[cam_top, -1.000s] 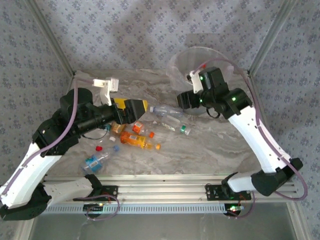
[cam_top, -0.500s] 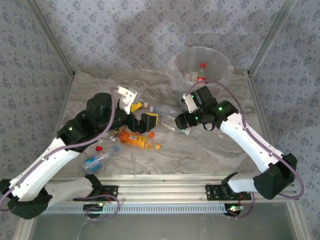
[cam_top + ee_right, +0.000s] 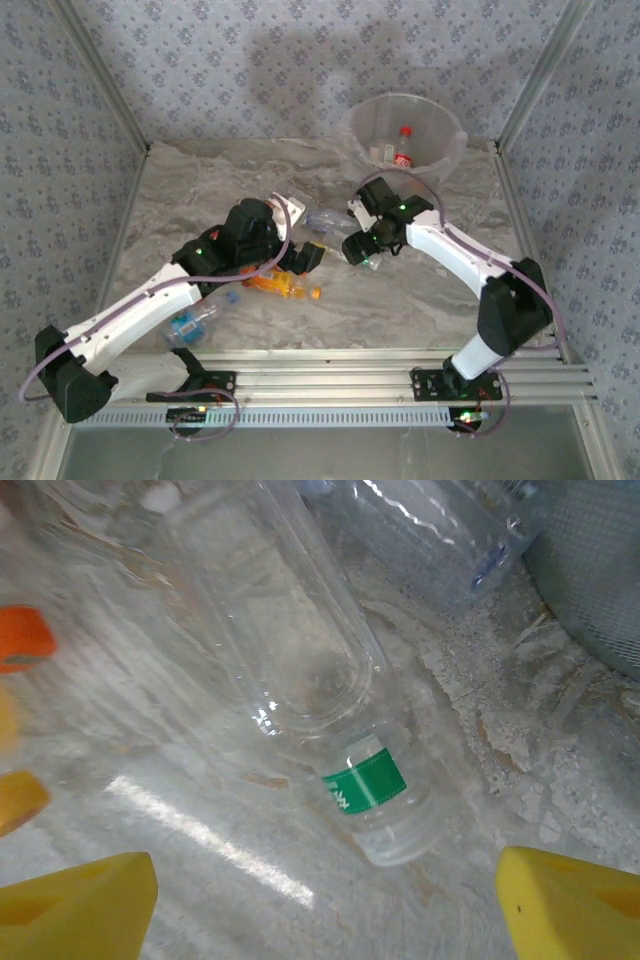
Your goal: Put the plastic bottles in the bin
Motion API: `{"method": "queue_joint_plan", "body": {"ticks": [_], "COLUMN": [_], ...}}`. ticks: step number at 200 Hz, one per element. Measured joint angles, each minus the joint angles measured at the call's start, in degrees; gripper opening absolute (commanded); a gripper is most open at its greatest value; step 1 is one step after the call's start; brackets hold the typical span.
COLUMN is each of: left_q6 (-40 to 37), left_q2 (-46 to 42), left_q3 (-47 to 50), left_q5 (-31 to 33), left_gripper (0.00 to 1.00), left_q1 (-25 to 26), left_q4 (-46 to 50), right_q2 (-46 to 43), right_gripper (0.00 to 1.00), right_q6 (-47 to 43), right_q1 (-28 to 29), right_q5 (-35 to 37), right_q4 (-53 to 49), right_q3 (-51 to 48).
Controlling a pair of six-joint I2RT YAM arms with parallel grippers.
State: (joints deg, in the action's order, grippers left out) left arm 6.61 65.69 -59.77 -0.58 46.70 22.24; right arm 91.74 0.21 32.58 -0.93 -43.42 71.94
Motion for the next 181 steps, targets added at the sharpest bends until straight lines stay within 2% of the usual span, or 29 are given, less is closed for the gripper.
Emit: {"method": "queue_joint_plan", "body": {"ticks": [37,91,148,181], "left_q6": [-0.2,-0.4,-0.9,-1.1], "left_q2": [-0.3,-1.3,-1.5,-1.5], "left_q3": [1.0,1.0,1.0,1.0], "left_q5": [0.7,1.3,1.5,1.5], "left_gripper": [1.0,1.0,0.99,1.0], "left_q1": [0.0,0.1,0.2,0.2], "left_q4": [-2.6,-3.7,-4.0,-4.1], "right_q2": [8.0,13.3,18.5,19.8], "right_gripper": [0.9,0.88,0.76,0.76], "right_q6": [-1.4,-3.8,-5.9,-5.9], "right_q1": [0.2,0.7,2.5,4.4], "right_q5": [1.7,3.6,4.2,4.7], "right_q4": [2.0,4.2,4.9,4.9], "right_q3": [0.3,3.9,8.3,9.0]}}
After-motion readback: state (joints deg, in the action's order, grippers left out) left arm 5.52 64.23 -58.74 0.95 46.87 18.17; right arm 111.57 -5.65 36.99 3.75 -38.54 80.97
